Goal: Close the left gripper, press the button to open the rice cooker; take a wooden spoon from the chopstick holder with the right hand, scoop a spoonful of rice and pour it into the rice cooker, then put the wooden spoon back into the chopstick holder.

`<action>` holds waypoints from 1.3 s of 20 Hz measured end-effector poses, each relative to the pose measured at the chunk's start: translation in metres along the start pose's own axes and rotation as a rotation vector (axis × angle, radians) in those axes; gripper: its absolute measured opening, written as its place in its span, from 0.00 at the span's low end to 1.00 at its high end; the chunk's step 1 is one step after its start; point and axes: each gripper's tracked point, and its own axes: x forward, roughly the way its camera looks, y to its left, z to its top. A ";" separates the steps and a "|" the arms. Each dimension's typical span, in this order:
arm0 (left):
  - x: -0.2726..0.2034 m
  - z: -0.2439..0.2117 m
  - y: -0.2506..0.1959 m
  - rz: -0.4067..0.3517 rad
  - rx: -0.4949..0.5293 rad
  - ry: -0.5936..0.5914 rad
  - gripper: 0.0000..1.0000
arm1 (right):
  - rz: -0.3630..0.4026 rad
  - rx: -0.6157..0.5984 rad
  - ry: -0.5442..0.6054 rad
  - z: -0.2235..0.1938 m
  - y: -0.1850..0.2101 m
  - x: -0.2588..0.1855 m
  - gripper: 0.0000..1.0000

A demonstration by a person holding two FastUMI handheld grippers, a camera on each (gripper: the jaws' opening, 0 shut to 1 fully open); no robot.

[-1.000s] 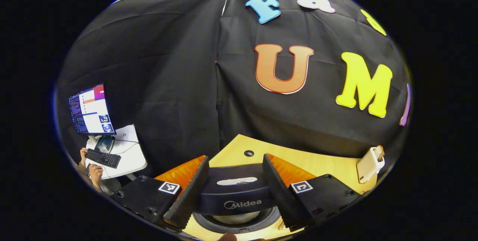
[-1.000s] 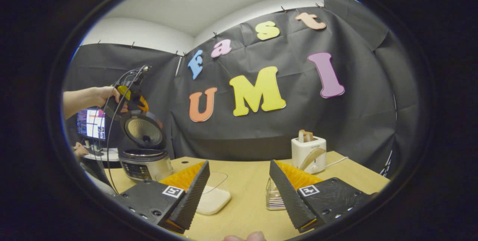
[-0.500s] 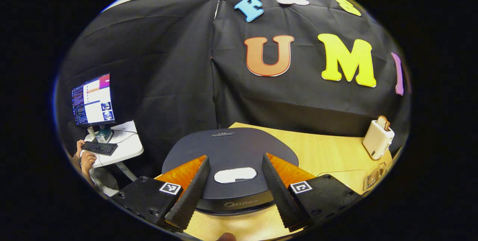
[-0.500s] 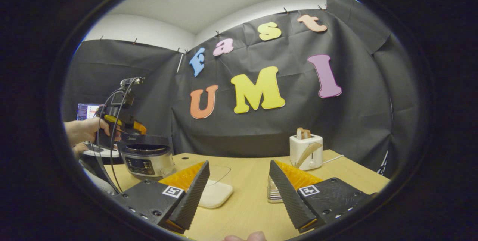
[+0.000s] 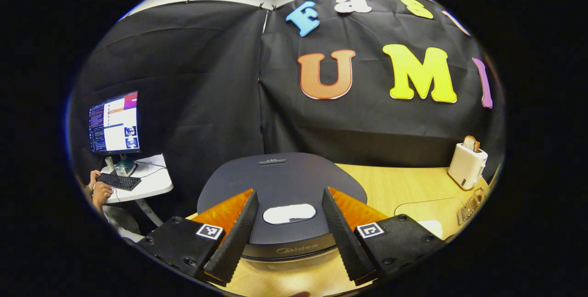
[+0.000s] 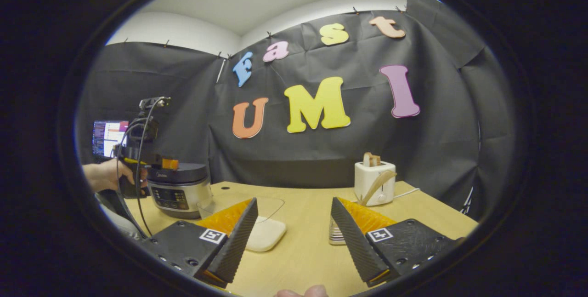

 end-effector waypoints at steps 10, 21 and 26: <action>-0.003 0.009 -0.003 -0.100 -0.008 -0.026 0.87 | -0.099 0.012 -0.022 0.012 -0.012 0.001 0.92; -0.106 0.070 -0.100 -0.367 0.029 -0.219 0.99 | -0.158 -0.040 -0.141 0.064 -0.008 -0.016 0.95; -0.154 0.039 -0.129 -0.429 0.019 -0.231 1.00 | -0.179 -0.088 -0.179 0.070 -0.004 -0.031 0.92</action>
